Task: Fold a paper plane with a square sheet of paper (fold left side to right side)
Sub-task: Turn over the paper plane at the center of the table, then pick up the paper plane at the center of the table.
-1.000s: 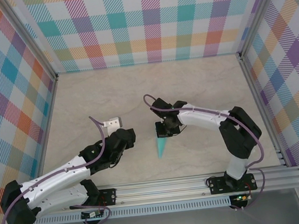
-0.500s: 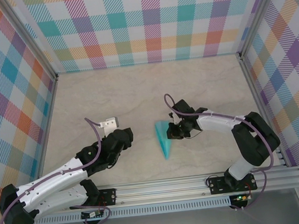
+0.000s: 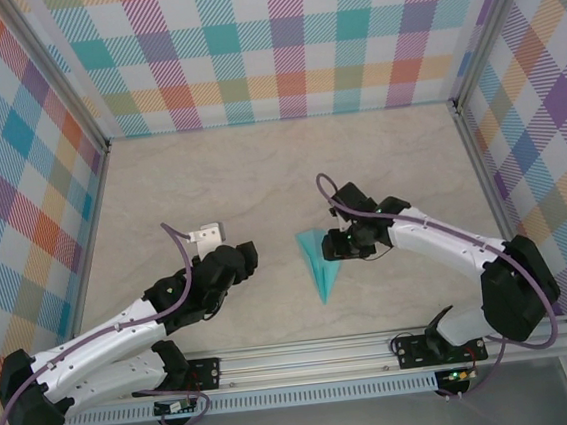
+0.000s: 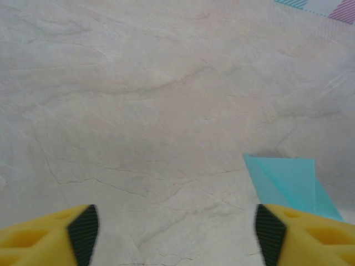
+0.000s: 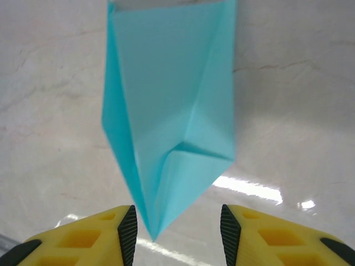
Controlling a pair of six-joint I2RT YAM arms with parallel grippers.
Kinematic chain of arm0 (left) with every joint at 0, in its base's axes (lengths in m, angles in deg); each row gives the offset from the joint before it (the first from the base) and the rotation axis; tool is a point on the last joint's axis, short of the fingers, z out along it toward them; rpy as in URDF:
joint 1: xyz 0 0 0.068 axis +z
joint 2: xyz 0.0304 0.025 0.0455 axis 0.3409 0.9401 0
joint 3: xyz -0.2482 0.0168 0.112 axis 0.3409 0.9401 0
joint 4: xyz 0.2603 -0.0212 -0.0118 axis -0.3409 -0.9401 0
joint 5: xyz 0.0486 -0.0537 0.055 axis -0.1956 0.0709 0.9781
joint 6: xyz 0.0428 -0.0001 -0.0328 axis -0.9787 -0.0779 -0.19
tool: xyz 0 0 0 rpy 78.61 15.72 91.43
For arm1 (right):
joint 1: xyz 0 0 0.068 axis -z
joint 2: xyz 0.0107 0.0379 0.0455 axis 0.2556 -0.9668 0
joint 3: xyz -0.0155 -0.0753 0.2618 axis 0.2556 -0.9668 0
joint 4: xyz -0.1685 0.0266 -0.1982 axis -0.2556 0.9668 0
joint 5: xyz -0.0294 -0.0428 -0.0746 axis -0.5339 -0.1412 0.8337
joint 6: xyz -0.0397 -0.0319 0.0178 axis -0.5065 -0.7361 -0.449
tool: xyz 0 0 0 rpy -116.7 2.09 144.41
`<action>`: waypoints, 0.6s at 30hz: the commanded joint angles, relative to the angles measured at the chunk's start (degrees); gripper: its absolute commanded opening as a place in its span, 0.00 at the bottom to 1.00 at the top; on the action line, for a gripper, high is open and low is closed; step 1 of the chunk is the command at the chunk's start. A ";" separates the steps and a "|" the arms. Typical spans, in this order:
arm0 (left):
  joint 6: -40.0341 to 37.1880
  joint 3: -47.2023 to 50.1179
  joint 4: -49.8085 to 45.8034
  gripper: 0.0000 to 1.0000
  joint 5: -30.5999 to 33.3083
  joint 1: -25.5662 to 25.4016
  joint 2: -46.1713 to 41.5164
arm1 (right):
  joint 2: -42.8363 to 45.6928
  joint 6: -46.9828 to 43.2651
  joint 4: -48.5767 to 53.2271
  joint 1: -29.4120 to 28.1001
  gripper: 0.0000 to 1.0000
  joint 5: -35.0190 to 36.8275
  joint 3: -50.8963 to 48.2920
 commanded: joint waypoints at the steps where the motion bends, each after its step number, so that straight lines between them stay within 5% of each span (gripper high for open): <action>1: 0.62 -1.05 -0.18 0.94 1.57 -0.52 -0.66 | -2.01 4.43 2.53 -5.15 0.48 0.29 0.54; 18: 0.31 -0.81 -0.77 1.00 0.58 -0.52 -0.88 | -14.22 6.85 -1.58 -9.39 0.41 2.34 3.41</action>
